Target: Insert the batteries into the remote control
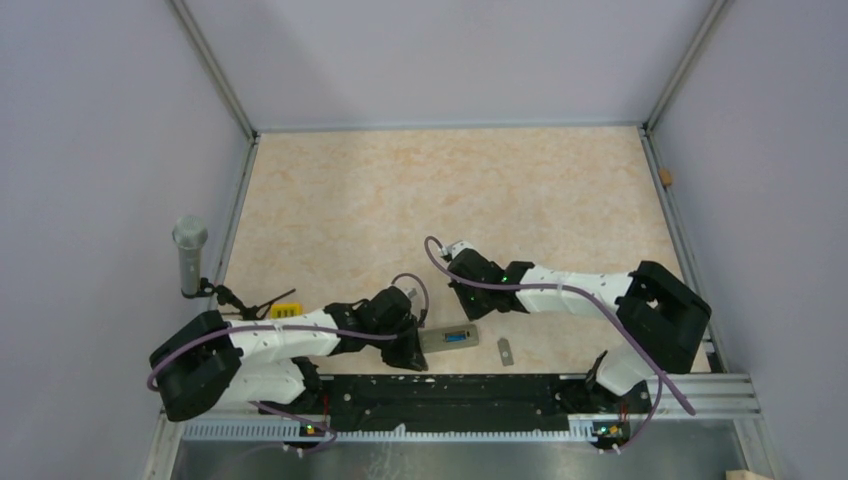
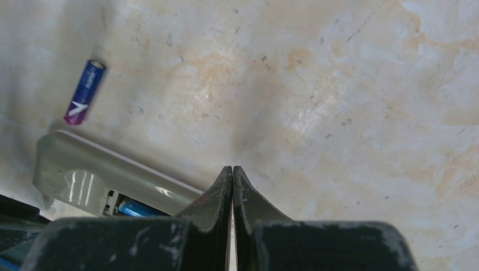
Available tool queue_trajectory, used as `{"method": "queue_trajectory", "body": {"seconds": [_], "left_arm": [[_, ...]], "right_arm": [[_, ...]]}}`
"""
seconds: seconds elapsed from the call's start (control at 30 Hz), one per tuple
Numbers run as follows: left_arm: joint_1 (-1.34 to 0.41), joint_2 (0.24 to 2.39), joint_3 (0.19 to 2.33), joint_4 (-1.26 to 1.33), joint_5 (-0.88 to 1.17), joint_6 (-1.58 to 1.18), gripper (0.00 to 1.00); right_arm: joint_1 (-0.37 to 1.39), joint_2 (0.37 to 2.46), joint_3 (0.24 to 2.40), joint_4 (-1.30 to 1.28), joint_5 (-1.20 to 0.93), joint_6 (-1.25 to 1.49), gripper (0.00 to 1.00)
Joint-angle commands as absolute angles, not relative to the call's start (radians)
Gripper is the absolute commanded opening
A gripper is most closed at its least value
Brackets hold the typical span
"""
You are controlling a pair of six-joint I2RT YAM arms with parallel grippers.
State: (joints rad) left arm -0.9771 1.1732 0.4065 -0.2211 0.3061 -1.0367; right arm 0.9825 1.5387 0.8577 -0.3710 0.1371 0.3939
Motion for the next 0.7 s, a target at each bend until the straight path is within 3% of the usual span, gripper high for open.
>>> {"method": "queue_trajectory", "body": {"seconds": [0.0, 0.67], "left_arm": [[-1.017, 1.209, 0.446, -0.203, 0.217, -1.080, 0.16], [-1.028, 1.324, 0.496, -0.249, -0.090, -1.120, 0.14]], "right_arm": [[0.974, 1.546, 0.830, -0.318, 0.116, 0.400, 0.00], [1.069, 1.401, 0.661, -0.307, 0.029, 0.451, 0.00]]}}
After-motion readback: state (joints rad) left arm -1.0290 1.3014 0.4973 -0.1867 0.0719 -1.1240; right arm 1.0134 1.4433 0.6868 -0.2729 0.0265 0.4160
